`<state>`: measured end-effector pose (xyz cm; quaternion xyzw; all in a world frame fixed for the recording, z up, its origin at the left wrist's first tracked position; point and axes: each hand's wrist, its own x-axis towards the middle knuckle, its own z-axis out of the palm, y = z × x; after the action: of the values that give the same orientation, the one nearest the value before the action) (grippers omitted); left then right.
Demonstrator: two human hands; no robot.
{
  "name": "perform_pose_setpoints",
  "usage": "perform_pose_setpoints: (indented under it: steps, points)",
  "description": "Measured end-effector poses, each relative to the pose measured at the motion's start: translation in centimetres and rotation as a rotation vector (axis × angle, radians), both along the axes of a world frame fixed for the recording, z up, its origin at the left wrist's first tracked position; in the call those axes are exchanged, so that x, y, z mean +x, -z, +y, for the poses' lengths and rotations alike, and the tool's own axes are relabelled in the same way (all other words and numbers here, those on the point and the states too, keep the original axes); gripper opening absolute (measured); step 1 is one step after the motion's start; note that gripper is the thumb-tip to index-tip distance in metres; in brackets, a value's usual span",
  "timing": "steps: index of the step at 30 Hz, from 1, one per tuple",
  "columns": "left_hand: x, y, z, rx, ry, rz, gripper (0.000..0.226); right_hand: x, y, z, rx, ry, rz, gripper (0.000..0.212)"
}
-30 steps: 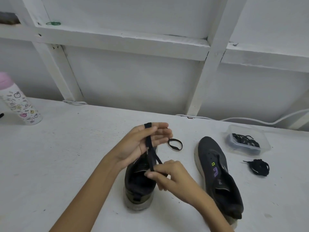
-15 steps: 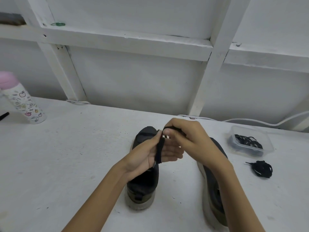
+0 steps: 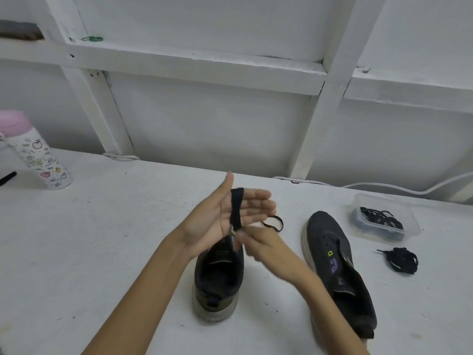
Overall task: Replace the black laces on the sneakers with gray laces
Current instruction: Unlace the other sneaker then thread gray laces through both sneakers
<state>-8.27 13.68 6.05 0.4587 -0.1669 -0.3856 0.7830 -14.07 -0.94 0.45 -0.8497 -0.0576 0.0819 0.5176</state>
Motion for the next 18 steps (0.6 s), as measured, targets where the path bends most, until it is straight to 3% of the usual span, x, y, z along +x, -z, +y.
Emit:
perform_pose_setpoints:
  steps: [6,10,14,18]
  points:
    - [1.4,0.7,0.4,0.149,-0.074,-0.089,0.074,-2.5,-3.1,-0.7,-0.096,-0.262,0.001,0.030]
    - [0.4,2.0,0.1,0.286,-0.006,-0.069,0.076,-1.2,-7.0,-2.0,0.006,-0.157,-0.141,0.030]
    - [-1.0,2.4,-0.3,0.231,0.126,-0.056,0.085,1.6,-7.7,-3.1,-0.014,-0.028,-0.265,0.028]
    - [-1.4,1.6,-0.4,0.128,0.188,-0.007,0.088,3.5,-5.1,-3.1,0.067,0.082,-0.210,0.023]
